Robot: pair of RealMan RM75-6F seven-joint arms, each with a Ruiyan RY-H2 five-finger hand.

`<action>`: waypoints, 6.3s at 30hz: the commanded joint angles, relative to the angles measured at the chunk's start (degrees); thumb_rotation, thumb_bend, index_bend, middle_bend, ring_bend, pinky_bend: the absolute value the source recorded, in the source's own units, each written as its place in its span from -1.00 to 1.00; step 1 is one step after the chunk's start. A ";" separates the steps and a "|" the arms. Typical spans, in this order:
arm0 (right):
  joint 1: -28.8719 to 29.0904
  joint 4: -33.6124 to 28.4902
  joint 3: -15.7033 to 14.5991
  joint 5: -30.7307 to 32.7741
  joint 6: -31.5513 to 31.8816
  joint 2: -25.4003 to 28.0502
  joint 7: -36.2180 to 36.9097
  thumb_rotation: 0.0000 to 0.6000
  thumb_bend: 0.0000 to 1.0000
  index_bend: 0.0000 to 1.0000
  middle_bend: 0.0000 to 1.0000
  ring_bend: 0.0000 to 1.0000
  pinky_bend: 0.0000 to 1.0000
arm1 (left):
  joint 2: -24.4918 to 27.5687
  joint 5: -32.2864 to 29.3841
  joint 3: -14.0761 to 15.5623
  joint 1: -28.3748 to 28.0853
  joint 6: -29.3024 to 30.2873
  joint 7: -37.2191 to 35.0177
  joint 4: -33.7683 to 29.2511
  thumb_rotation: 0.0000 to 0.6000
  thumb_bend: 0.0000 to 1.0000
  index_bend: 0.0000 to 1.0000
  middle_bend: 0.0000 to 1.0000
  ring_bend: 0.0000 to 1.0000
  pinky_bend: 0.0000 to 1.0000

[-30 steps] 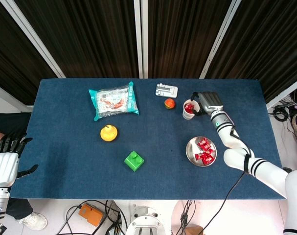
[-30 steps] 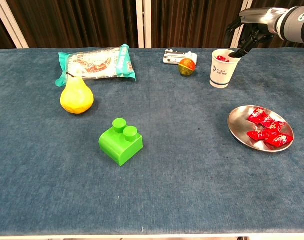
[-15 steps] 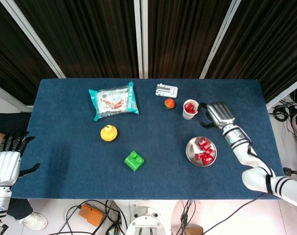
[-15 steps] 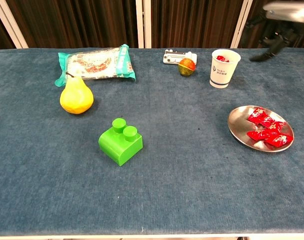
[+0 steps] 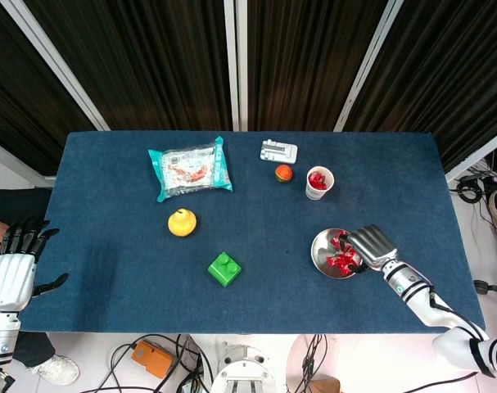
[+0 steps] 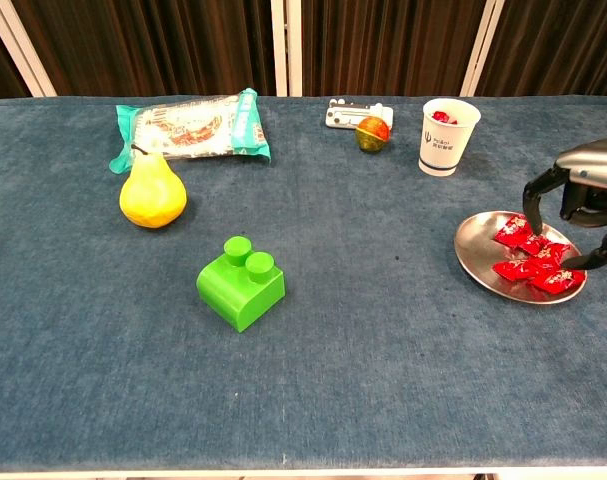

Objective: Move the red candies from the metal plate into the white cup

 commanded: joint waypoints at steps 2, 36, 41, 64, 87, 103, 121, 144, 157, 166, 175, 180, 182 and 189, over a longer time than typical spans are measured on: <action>0.72 1.18 0.24 0.47 -1.77 -1.46 -0.14 1.00 -0.32 0.11 0.98 1.00 1.00 | 0.24 -0.31 -0.03 0.31 0.29 -0.17 0.00 1.00 -0.91 -0.59 -0.73 -0.93 -1.00; 10.99 11.56 15.87 15.14 -8.17 -4.94 3.26 1.00 0.32 0.28 0.98 1.00 1.00 | 0.17 -0.31 0.00 0.54 0.40 -0.37 0.24 1.00 -0.91 -0.59 -0.73 -0.93 -1.00; 14.69 17.88 17.03 20.30 -11.61 -9.19 0.40 1.00 0.32 0.25 0.98 1.00 1.00 | 0.37 -0.61 0.01 0.57 0.15 -0.07 -0.08 1.00 -0.91 -0.59 -0.73 -0.93 -1.00; 14.36 19.38 16.50 22.71 -10.08 -9.62 0.11 1.00 -0.24 -0.12 0.98 1.00 1.00 | 0.53 -0.78 -0.21 0.25 -0.26 0.16 -0.15 1.00 -0.91 -0.59 -0.73 -0.93 -1.00; -2.99 -1.23 -0.70 -3.28 5.83 3.02 -0.42 1.00 -0.24 0.07 0.98 1.00 1.00 | 0.20 -0.08 -0.29 0.04 0.28 -0.32 0.06 1.00 -0.91 -0.59 -0.73 -0.93 -1.00; -1.15 4.84 0.53 0.15 -0.07 -1.48 -4.13 1.00 -0.24 0.10 0.98 1.00 1.00 | 0.07 -0.43 -0.06 0.67 0.72 -0.80 0.63 1.00 -0.91 -0.59 -0.73 -0.93 -1.00; 0.75 8.32 1.12 0.51 -3.56 -5.66 -3.02 1.00 -0.02 0.34 0.98 1.00 1.00 | -0.13 -0.65 -0.07 0.89 0.74 -1.28 1.31 1.00 -0.91 -0.59 -0.73 -0.93 -1.00; 13.15 16.47 17.46 18.15 -11.12 -6.19 0.36 1.00 0.03 0.32 0.98 1.00 1.00 | 0.26 -0.58 -0.28 0.73 0.73 -0.56 0.44 1.00 -0.91 -0.59 -0.73 -0.93 -1.00; 18.73 24.68 17.68 26.32 -15.62 -13.12 -3.72 1.00 0.03 0.16 0.98 1.00 1.00 | 0.29 -1.06 -0.31 0.63 0.16 -0.33 0.51 1.00 -0.91 -0.59 -0.73 -0.93 -1.00; 18.35 23.50 16.37 25.81 -15.07 -12.36 -4.01 1.00 -0.03 0.05 0.98 1.00 1.00 | 0.02 -1.00 -0.42 0.40 -0.01 -0.28 0.74 1.00 -0.91 -0.59 -0.73 -0.93 -1.00; 16.44 20.71 16.47 24.37 -12.00 -9.48 -2.31 0.86 -0.53 -0.11 0.98 1.00 1.00 | 0.30 -0.93 -0.68 -0.06 -0.34 -0.16 0.52 1.00 -0.91 -0.59 -0.73 -0.93 -1.00; 11.47 13.67 17.17 21.54 -4.69 -4.11 1.38 0.84 -0.68 -0.23 0.98 1.00 1.00 | 0.55 -1.34 -0.89 -0.30 -0.78 -0.31 0.56 1.00 -0.91 -0.59 -0.73 -0.93 -1.00; 8.68 10.90 16.80 20.15 -0.67 -1.81 2.07 0.84 -0.68 -0.28 0.94 0.97 0.99 | 0.61 -1.58 -1.01 -0.44 -1.03 -0.41 0.65 1.00 -0.91 -0.59 -0.73 -0.93 -1.00; -4.06 0.84 12.37 13.92 16.52 5.88 1.41 0.83 -0.68 -0.61 -0.12 -0.18 0.00 | 0.68 -2.03 -1.39 -0.83 -1.46 -0.95 0.93 1.00 -0.91 -0.59 -0.73 -0.93 -1.00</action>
